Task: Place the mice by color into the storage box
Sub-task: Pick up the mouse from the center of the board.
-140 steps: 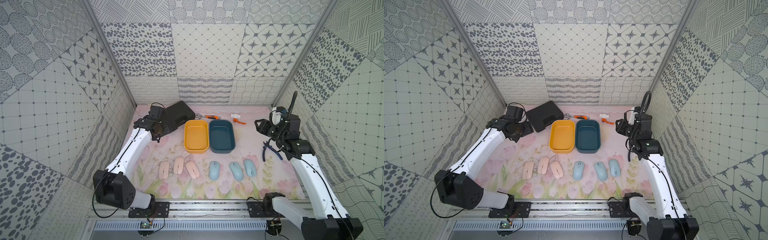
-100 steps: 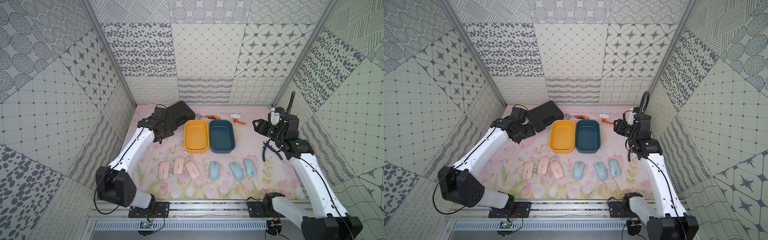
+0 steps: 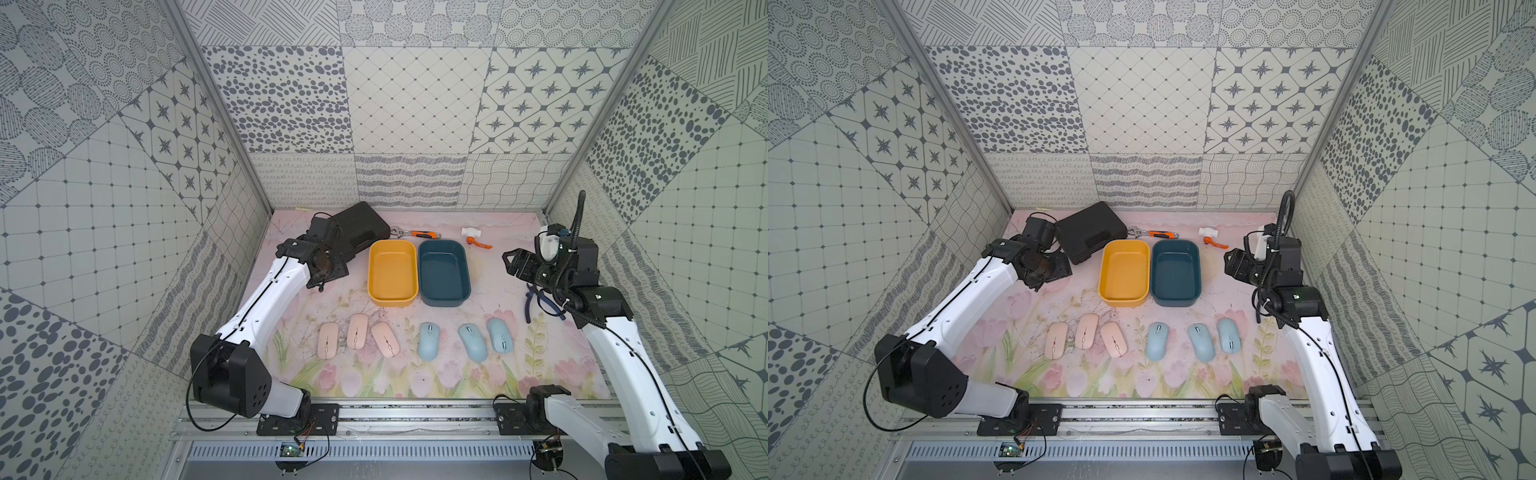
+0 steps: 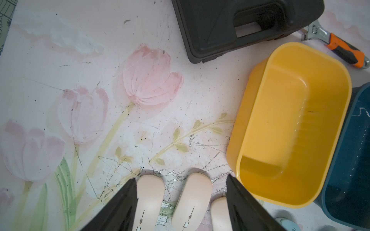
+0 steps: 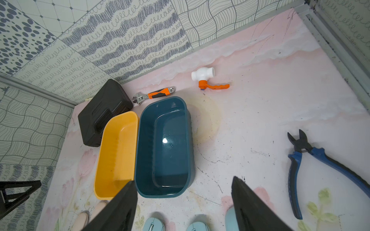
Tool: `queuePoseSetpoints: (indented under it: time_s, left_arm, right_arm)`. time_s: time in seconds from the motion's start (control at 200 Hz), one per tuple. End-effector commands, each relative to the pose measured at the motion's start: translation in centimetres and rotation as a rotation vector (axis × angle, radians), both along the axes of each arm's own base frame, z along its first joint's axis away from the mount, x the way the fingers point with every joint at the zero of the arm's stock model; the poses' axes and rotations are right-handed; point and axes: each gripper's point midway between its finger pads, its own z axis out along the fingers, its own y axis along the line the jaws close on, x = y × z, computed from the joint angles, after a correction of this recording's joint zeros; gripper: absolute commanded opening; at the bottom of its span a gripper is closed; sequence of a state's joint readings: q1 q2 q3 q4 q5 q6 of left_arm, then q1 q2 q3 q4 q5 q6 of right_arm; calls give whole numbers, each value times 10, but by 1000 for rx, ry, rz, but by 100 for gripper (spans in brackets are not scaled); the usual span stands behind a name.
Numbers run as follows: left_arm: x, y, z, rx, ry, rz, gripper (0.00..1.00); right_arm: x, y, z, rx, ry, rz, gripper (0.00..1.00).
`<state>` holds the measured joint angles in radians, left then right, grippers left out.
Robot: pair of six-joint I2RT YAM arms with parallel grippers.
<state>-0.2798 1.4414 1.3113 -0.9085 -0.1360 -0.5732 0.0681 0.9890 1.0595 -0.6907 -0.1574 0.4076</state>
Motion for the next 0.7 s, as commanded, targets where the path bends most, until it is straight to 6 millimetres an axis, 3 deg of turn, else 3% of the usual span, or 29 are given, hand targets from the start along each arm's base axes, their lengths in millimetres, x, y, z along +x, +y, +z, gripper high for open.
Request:
queuePoseSetpoints:
  time_s: [0.0, 0.06, 0.135, 0.185, 0.24, 0.28, 0.575, 0.695]
  left_arm:
    - [-6, -2, -3, -2, 28, -23, 73]
    - [-7, -3, -1, -10, 29, -24, 73]
    - [-11, -3, 2, -16, 28, -22, 73]
    - [-14, -2, 4, -16, 24, -18, 73]
    - [-17, -1, 5, -19, 18, -17, 73]
    - [-20, 1, 6, -22, 14, -13, 73]
    - [-25, -2, 6, -43, 28, -16, 73]
    - [-26, -5, 10, -58, 22, -23, 73]
  right_arm:
    - [-9, -3, -18, -26, 79, -10, 91]
    - [-14, -3, -28, -21, 111, -10, 85]
    - [-20, -3, -47, -16, 176, -21, 84]
    - [-25, -5, -62, -29, 236, -32, 87]
    - [-27, -3, -74, -40, 281, -25, 98]
    - [-30, -4, -82, -59, 315, -35, 99]
    - [-71, 6, -145, -157, 571, -66, 93]
    - [-85, -5, -167, -187, 629, -140, 93]
